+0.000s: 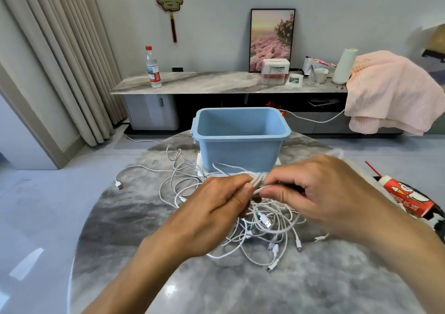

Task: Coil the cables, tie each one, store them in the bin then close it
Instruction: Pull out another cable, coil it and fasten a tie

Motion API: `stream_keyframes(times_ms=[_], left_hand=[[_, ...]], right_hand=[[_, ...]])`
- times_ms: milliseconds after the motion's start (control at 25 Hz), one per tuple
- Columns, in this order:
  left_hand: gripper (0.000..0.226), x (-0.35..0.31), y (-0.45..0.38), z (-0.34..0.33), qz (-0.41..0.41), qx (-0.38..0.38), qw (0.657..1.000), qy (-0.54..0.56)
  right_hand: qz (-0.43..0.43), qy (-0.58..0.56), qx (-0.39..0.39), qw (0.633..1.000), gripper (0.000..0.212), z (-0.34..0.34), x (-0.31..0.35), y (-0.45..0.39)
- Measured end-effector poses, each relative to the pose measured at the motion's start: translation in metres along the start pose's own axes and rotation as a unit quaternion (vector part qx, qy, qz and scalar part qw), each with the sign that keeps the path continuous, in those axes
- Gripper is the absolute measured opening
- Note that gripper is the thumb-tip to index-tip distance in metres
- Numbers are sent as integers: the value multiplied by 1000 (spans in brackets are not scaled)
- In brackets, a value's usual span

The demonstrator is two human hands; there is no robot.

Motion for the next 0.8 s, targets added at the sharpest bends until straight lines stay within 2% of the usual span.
stream_keyframes(times_ms=[120, 200, 280, 360, 440, 520, 560, 600, 640, 720, 800], left_hand=[[32, 0, 0, -5, 100, 3, 973, 206], [32, -2, 1, -5, 116, -13, 947, 298], [32, -5, 1, -4, 102, -40, 916, 387], [31, -6, 0, -4, 74, -84, 869, 483], [33, -5, -3, 0, 63, -156, 804, 570], [36, -6, -5, 12, 62, -205, 747, 629], [35, -7, -4, 21, 58, -218, 730, 645], [33, -8, -2, 29, 54, -227, 720, 654], [31, -10, -1, 36, 52, -235, 713, 658], [29, -10, 0, 41, 46, -244, 697, 673], [26, -5, -2, 38, 44, -261, 694, 670]], right_hand=[[7, 42, -71, 997, 46, -18, -18, 5], [-30, -9, -100, 994, 51, -33, -23, 7], [-85, -121, -109, 983, 50, -50, -23, 8], [-145, -295, -101, 939, 45, -65, -8, 8], [-199, -468, -83, 857, 36, -80, 23, 8], [-248, -560, -72, 788, 26, -87, 44, 4], [-270, -570, -67, 774, 22, -87, 45, 2], [-279, -558, -65, 779, 21, -86, 38, 0], [-276, -527, -68, 801, 22, -82, 28, 0], [-263, -413, -76, 869, 23, -71, 12, 1], [-217, -273, -35, 937, 24, -68, 24, 3]])
Point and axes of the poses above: each hand's wrist, its own y-axis away from the middle knuckle, its own z-axis out of the back of the hand, x = y × z, the point moved 2 cm from there along -y, towards the middle knuckle, and after that the axes turned 13 degrees about y, right-handed, at the moved point
